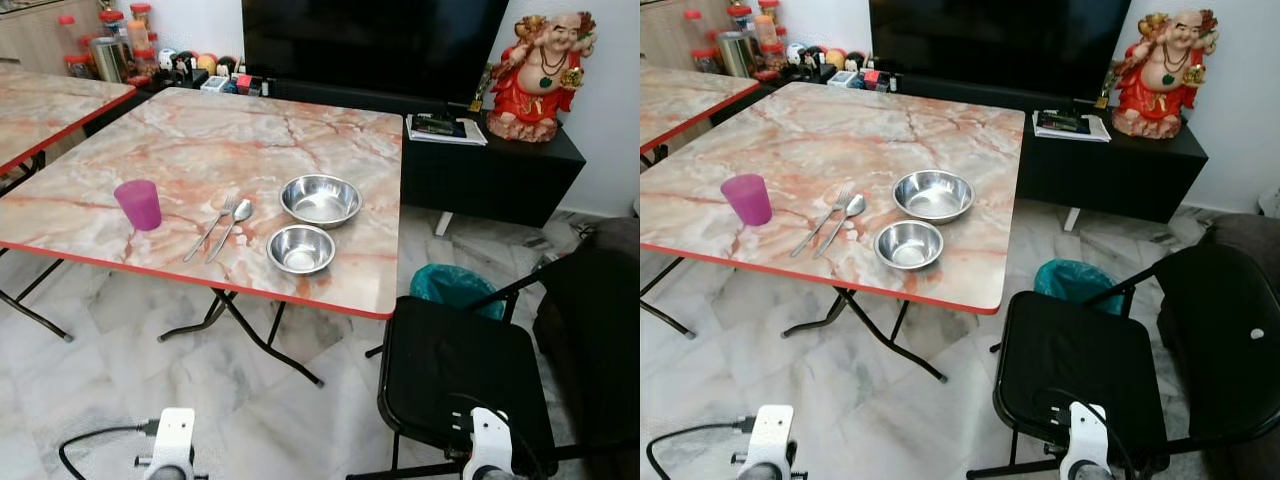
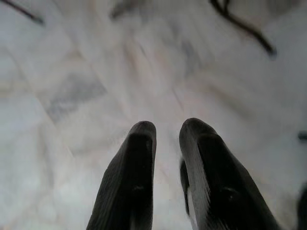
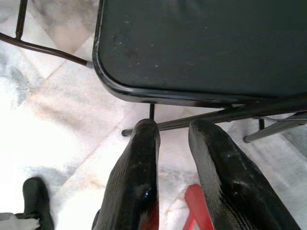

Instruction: Setting the table

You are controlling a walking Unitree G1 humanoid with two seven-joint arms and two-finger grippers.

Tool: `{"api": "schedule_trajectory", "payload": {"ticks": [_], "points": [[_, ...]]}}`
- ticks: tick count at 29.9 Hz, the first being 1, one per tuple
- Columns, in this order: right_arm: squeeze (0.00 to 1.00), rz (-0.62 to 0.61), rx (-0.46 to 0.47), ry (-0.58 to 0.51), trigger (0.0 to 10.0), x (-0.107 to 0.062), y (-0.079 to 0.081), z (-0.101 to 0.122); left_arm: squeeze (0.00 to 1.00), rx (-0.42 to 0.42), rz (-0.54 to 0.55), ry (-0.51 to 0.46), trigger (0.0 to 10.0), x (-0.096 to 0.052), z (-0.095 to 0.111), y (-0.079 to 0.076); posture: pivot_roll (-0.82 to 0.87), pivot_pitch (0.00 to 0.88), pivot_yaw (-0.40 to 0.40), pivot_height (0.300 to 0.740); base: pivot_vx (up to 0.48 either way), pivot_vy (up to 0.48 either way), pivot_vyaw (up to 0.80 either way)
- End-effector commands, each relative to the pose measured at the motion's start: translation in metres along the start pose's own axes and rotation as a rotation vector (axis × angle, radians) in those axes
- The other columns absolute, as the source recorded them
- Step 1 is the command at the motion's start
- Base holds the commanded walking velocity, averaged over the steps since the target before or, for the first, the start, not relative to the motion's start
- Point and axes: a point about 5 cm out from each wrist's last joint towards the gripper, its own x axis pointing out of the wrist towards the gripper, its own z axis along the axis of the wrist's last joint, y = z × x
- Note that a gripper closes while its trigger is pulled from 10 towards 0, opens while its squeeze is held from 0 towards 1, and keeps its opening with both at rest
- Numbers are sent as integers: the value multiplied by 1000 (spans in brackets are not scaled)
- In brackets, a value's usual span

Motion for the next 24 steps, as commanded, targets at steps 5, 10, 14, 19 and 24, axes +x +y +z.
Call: {"api": "schedule_trajectory", "payload": {"ticks": [5,10,14,19,24], "points": [[0,-2,17,-8,10000,1,3,1,0,-62,107,-249,10000,3,42,22,60,0,-63,728,0,0,0],[0,1,16,-6,10000,1,5,1,0,-47,101,-507,10000,-15,72,21,86,0,-79,728,0,0,0],[0,6,14,-21,10000,2,5,6,0,-80,138,-673,10000,-29,109,28,94,0,-94,728,0,0,0],[0,10,3,-30,10000,2,6,10,0,-116,158,-876,10000,-42,171,33,97,0,-107,728,0,0,0],[0,4,7,-34,10000,2,3,10,0,-121,119,-1006,10000,-55,222,26,87,0,-105,728,0,0,0]]}}
